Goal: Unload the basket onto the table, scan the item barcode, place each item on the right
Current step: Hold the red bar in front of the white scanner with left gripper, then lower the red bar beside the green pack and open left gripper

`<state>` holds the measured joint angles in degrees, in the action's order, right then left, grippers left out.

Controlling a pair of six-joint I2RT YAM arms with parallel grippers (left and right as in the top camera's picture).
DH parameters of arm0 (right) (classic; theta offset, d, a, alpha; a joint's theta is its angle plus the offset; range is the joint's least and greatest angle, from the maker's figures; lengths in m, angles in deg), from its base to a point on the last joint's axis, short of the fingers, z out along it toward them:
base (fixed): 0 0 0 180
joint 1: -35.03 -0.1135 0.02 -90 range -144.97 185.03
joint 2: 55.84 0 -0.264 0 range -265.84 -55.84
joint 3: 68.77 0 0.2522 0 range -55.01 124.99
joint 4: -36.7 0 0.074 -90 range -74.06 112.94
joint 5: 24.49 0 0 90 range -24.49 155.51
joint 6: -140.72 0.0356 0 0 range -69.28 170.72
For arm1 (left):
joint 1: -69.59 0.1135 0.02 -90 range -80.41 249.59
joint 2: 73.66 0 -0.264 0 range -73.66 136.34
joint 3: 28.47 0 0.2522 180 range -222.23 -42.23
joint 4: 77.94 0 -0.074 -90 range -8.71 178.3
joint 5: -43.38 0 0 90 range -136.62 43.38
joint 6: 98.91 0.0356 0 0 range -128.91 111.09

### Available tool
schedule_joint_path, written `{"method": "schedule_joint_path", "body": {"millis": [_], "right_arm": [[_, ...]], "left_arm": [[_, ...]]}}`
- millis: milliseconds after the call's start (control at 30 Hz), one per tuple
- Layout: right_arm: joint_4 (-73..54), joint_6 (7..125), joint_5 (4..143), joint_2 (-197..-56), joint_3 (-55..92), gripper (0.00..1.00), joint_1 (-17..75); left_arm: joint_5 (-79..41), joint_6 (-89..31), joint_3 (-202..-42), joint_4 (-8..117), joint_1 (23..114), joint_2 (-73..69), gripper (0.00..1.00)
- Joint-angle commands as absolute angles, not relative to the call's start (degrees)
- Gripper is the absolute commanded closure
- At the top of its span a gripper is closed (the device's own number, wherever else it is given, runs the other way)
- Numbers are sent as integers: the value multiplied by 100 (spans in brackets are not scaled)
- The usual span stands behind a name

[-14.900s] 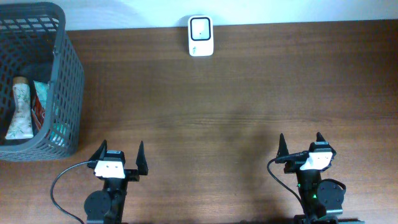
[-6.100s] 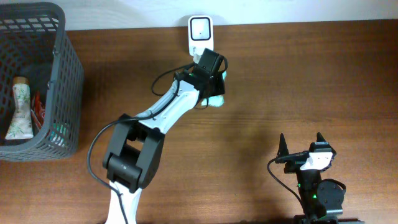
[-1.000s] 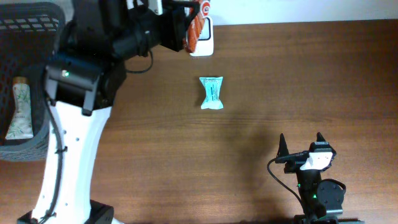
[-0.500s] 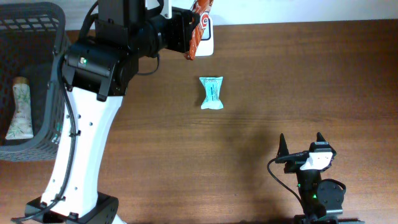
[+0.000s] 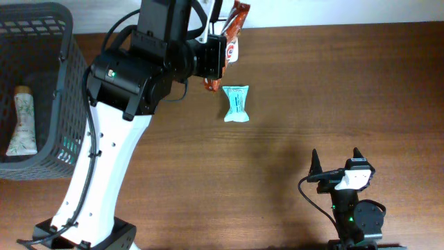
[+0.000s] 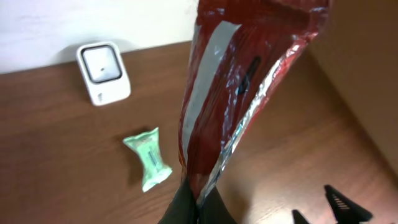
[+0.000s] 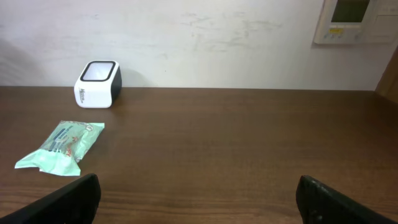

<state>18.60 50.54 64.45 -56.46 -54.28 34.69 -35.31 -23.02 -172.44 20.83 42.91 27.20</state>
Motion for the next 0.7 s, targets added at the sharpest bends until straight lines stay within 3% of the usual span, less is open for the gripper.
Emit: {"method": "schedule_joint_path", "body": {"millis": [0,667], "right_arm": [[1836,5078,6375,-5605,-5469,2,3499],[1836,5078,6375,-5605,-5469,1,3499]], "left_arm": [[-3701,-2203,-17233,1819,4273,2766,100],[-3813,-2210,-17233,407,4258,3986,100]]}}
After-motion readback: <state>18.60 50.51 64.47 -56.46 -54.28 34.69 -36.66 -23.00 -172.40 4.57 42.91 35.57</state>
